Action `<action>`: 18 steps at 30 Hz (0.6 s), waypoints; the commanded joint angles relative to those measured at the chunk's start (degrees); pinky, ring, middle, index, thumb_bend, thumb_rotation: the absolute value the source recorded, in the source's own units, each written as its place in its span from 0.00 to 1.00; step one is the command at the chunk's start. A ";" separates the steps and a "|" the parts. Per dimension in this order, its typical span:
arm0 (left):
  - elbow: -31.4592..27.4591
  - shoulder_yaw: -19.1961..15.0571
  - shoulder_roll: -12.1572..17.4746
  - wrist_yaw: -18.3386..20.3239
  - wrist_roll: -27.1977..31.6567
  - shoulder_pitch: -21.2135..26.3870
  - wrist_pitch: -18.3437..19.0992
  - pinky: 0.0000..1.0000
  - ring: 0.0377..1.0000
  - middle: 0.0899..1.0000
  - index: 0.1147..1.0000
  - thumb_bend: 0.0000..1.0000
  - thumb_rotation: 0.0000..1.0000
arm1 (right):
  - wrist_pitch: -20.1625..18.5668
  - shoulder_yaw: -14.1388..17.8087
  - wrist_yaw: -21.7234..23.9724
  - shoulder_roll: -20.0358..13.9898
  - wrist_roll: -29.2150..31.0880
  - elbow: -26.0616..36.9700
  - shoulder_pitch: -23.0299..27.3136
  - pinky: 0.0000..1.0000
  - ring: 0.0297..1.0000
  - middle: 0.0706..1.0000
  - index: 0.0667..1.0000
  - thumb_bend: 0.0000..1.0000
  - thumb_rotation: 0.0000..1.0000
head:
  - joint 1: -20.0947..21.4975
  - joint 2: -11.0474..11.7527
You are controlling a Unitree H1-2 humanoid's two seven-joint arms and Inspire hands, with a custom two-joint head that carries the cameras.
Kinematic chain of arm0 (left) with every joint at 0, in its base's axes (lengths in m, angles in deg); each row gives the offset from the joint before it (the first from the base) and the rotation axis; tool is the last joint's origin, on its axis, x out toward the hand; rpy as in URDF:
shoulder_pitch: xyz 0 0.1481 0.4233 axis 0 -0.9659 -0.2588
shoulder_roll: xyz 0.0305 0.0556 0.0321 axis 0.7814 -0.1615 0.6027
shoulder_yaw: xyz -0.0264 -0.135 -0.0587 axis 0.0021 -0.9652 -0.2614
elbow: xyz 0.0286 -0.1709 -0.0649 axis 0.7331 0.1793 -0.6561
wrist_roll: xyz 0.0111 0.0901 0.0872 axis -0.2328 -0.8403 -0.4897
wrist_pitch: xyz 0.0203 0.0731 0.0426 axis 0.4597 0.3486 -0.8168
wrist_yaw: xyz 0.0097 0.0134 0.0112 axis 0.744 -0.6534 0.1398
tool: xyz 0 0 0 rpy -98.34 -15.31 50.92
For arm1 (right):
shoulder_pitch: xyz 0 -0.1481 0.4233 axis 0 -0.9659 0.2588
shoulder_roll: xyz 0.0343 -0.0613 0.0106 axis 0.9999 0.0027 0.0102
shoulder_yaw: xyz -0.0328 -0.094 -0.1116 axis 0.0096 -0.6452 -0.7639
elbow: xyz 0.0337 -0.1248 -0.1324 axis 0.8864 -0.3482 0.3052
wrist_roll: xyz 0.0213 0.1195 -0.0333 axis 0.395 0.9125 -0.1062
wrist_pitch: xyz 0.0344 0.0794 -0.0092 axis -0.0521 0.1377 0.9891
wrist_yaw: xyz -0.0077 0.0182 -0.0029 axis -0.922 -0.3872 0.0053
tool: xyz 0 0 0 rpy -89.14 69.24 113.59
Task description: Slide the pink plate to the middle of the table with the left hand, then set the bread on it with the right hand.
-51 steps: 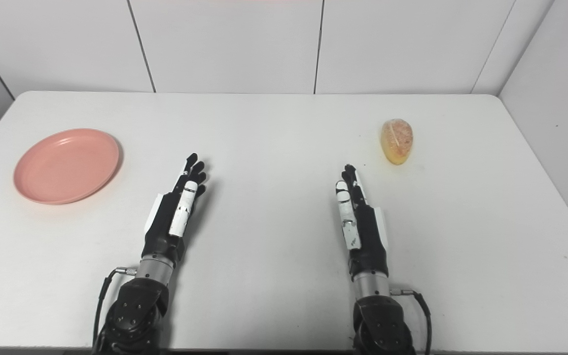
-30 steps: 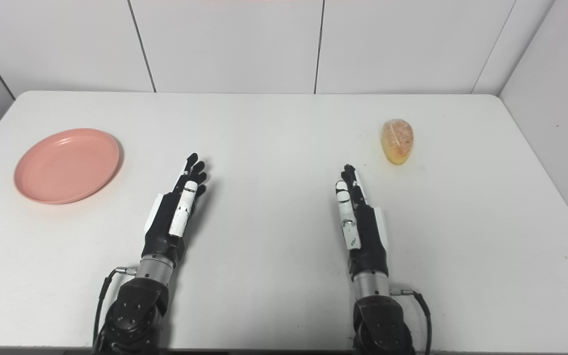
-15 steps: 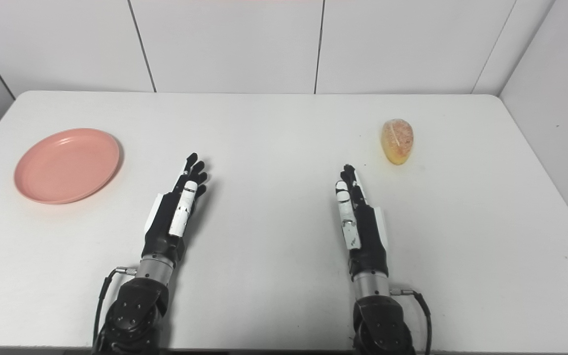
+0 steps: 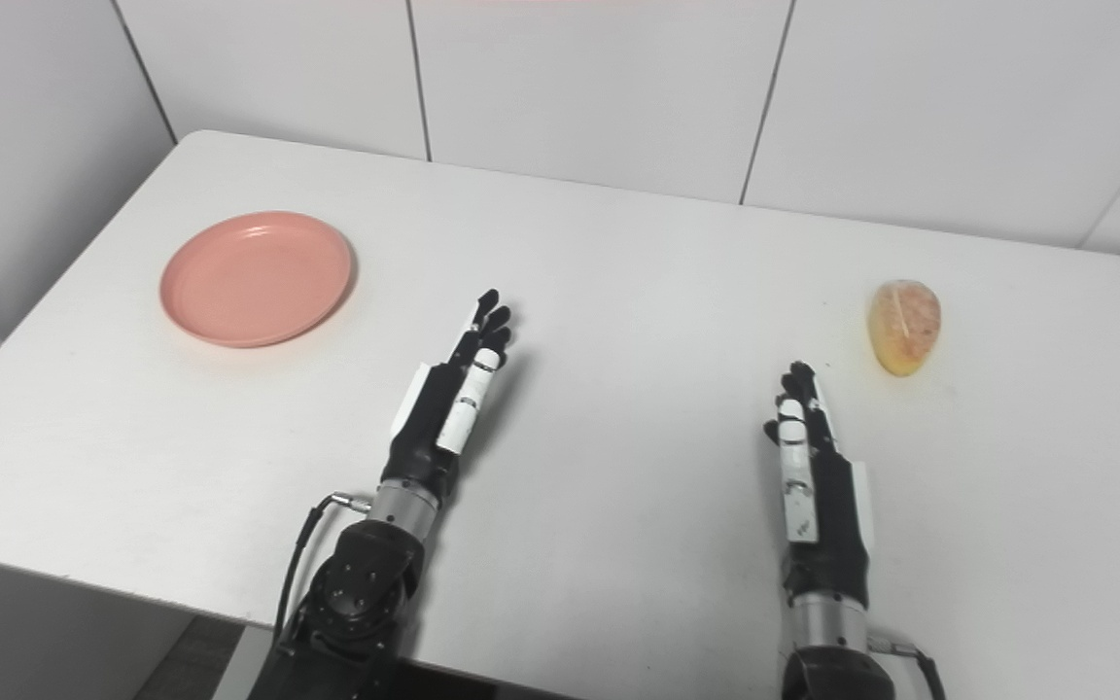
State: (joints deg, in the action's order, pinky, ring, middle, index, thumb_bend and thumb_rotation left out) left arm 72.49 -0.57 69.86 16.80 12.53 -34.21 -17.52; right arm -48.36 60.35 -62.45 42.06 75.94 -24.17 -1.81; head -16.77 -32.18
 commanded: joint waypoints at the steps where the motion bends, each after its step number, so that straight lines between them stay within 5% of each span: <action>1: 3.43 1.46 -1.78 -0.64 -1.22 1.64 -2.48 0.96 0.98 0.98 0.98 0.35 1.00 | 3.86 0.68 0.88 -0.74 1.22 -0.65 0.82 0.98 0.96 0.96 0.96 0.19 1.00 | -0.57 0.34; 8: 7.39 1.71 -2.46 -1.60 -2.16 2.68 -5.05 0.96 0.98 0.98 0.99 0.37 1.00 | 8.66 1.14 2.58 -1.93 4.23 -4.58 1.76 1.00 0.98 0.98 0.98 0.18 1.00 | -2.63 1.90; 18: 8.28 1.69 -2.89 -1.81 -2.10 2.89 -5.69 0.97 0.98 0.99 0.99 0.36 1.00 | 6.74 1.24 3.49 -2.05 6.73 -3.49 1.81 1.00 1.00 1.00 0.99 0.16 1.00 | -2.87 1.94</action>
State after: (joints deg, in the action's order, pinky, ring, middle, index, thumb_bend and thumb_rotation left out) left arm 78.75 1.02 67.07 15.51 10.53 -30.28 -21.34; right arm -42.74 61.13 -59.79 40.51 82.14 -27.35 -0.07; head -19.69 -30.32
